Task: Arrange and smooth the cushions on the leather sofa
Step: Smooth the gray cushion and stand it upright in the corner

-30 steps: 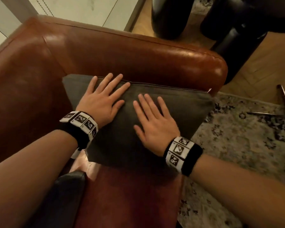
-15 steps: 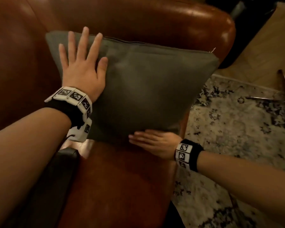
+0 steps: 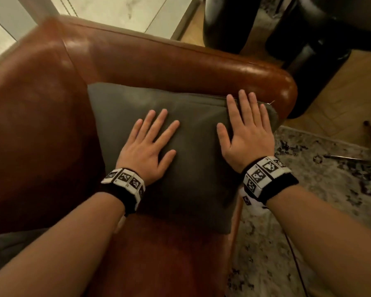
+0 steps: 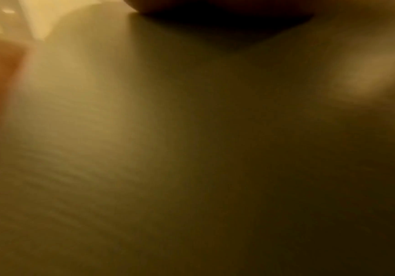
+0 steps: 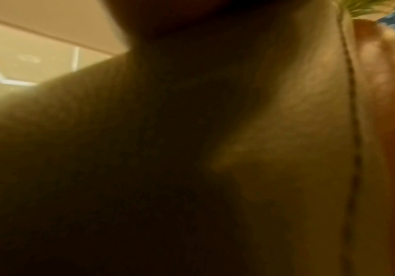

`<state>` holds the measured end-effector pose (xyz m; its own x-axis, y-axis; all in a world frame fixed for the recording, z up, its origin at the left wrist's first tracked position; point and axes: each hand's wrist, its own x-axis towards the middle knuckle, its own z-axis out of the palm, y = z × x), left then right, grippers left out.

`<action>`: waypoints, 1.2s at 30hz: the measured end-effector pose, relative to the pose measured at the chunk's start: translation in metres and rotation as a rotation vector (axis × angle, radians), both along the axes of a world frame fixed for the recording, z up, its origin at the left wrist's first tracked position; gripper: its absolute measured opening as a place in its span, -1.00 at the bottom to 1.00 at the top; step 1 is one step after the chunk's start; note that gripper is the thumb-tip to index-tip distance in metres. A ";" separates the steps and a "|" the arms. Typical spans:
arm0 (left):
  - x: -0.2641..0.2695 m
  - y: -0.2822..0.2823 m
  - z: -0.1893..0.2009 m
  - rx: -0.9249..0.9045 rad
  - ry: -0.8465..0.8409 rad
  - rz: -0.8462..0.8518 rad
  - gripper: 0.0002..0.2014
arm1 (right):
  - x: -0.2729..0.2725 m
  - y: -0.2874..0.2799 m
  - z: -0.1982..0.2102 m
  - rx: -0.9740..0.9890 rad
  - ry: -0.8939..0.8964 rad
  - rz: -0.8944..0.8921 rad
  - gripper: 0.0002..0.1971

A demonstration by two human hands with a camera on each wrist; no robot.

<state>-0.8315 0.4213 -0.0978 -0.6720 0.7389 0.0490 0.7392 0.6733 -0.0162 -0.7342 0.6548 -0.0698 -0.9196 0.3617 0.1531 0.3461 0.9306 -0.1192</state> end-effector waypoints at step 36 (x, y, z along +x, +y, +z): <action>-0.147 -0.036 0.064 -0.062 -0.156 0.139 -0.53 | -0.013 0.028 0.033 0.035 -0.033 0.119 -0.53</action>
<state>-0.9789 0.3856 -0.0343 -0.7633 0.6372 -0.1063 0.6364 0.7700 0.0464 -0.7468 0.6828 -0.0371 -0.9604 0.2449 0.1329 0.2365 0.9686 -0.0761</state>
